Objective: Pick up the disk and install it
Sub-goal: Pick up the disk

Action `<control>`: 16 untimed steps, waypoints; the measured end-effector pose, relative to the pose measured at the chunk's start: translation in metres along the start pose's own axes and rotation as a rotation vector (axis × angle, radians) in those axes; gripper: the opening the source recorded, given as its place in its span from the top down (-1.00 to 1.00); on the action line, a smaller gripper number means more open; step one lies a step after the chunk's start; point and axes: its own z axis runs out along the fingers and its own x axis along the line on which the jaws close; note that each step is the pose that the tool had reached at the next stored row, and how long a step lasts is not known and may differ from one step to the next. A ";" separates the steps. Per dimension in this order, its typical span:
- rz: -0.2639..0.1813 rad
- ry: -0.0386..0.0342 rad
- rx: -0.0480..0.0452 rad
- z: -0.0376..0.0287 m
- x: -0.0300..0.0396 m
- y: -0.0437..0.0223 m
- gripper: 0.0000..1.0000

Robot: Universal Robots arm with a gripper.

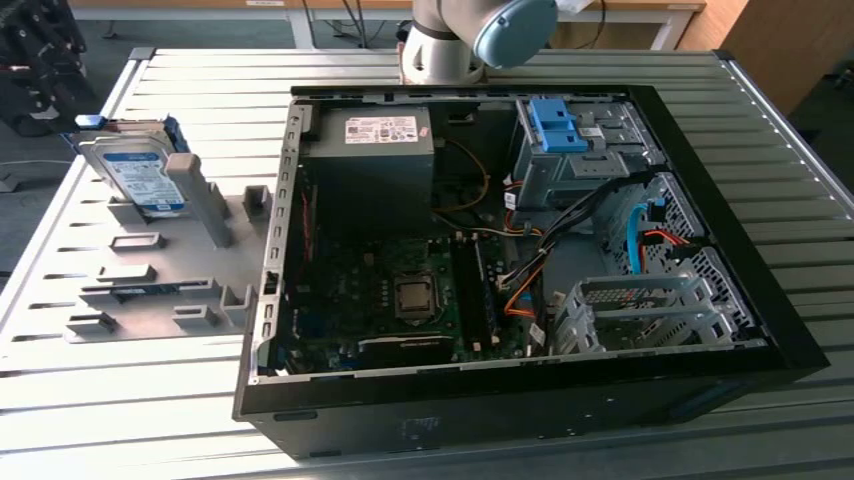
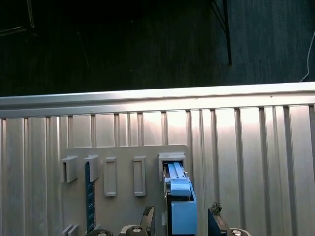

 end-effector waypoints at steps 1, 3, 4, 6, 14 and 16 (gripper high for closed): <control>0.000 0.0000 -0.0001 0.0017 0.0000 0.0001 -0.08; 0.000 0.0003 -0.0007 0.0053 0.0000 0.0006 -0.08; 0.000 0.0005 -0.0022 0.0071 0.0001 0.0008 -0.08; 0.000 0.0017 -0.0050 0.0101 0.0001 0.0009 -0.08; -0.008 0.0032 -0.0050 0.0130 0.0001 0.0008 -0.22; -0.026 0.0029 -0.0052 0.0166 0.0002 0.0009 -0.22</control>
